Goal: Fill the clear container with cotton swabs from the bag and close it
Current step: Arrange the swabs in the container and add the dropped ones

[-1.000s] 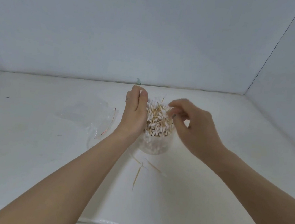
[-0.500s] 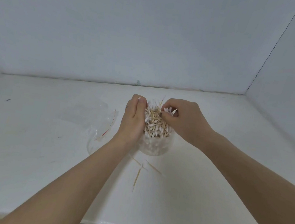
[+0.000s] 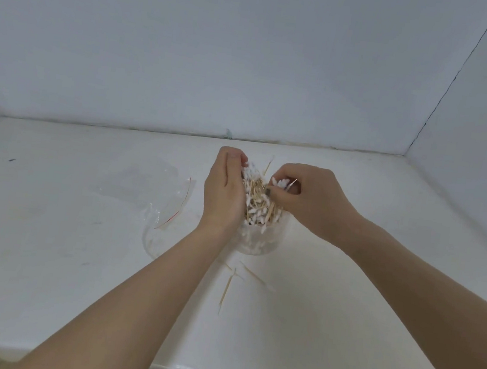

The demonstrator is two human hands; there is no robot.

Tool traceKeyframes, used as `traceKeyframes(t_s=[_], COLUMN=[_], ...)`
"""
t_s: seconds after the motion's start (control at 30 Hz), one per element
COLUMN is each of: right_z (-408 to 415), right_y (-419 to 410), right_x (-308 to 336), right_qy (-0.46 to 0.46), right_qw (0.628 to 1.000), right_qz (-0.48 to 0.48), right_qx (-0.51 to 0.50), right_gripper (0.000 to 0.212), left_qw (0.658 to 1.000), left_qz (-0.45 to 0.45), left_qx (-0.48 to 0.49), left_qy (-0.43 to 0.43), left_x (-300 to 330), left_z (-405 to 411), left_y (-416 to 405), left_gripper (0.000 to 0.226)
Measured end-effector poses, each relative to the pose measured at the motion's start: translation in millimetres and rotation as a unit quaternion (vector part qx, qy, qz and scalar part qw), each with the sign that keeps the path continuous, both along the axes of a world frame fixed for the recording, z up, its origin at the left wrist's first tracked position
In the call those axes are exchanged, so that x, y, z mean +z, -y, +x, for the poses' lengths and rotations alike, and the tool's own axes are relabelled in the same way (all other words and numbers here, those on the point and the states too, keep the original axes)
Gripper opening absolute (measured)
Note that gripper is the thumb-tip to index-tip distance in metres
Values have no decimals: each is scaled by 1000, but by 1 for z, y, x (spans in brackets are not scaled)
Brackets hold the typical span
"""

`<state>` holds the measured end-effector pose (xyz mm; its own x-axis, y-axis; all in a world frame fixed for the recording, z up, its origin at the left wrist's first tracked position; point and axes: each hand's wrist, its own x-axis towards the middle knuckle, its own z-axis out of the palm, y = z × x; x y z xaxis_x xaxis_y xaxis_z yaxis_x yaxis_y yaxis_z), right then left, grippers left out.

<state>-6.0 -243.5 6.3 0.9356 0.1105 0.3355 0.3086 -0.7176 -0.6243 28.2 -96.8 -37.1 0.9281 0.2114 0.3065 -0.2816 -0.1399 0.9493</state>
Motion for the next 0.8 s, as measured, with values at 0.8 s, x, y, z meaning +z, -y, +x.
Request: traceKeyframes(t_s=[0.8], right_z=[-6], right_y=[-13], right_x=[-20], right_qy=[149], right_qw=[980], right_qz=[-124], right_qx=[34], right_gripper=[9], left_qw=[993], left_qz=[42], left_qx=[-88], left_qy=[-64], left_x=[1], left_z=[-8], left_y=[-21], left_gripper=[34])
